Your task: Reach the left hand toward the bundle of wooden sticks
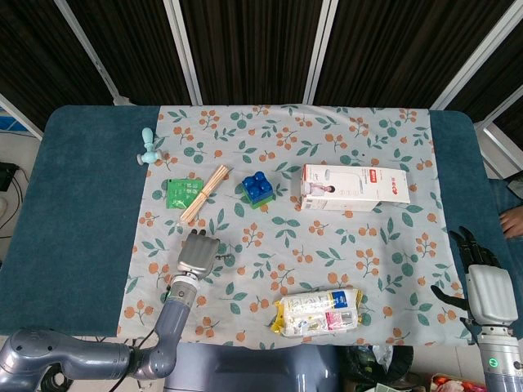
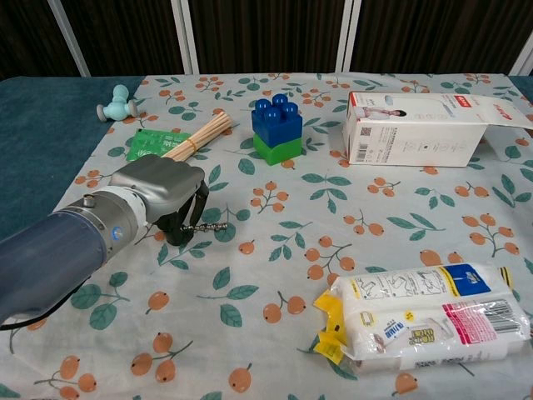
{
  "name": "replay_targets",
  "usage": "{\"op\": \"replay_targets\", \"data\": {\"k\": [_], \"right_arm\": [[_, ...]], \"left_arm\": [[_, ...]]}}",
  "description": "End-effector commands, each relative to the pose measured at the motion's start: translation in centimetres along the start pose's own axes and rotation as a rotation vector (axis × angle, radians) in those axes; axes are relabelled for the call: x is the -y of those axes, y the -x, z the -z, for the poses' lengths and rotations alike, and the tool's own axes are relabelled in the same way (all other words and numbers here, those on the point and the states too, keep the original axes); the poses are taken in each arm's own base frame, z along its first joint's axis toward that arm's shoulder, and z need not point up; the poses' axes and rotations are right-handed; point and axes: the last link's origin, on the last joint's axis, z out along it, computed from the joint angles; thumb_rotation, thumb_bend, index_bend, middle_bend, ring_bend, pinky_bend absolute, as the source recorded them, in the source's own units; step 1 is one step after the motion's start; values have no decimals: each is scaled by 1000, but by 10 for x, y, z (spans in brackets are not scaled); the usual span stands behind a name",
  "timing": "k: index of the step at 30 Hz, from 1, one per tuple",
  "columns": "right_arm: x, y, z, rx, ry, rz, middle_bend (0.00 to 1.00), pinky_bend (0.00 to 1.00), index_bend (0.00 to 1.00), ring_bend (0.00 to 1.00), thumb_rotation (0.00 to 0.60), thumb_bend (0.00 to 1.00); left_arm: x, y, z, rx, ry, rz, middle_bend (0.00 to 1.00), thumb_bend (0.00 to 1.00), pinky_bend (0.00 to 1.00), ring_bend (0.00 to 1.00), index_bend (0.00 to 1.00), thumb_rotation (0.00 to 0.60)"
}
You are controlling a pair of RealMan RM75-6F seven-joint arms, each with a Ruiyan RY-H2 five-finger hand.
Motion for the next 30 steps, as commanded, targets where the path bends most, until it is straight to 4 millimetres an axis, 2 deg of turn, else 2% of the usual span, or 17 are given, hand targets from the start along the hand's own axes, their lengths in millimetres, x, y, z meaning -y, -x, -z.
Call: {"op": "replay_targets", "data": {"k": [1, 9, 19, 30], "right_arm": [[0, 0, 0, 2, 1, 0, 100, 215, 126, 215, 600, 48], [0, 0, 0, 1, 1, -2, 100, 215, 126, 215, 600, 48], [0, 0, 0, 4, 3, -5, 100, 215, 126, 215, 600, 47], [0, 0, 0, 5, 3, -9, 100, 215, 126, 218, 600, 48]], "left_arm": [[0, 1, 0, 3, 0, 0, 563, 343, 335, 276, 526, 600], [-1, 1, -1, 3, 0, -3, 563, 349, 335, 276, 527, 600], [-1, 2, -1, 1, -3, -9, 587, 523, 336, 279, 556, 600], [3, -9, -2, -30, -16, 41, 591, 584, 343, 287, 564, 600]]}}
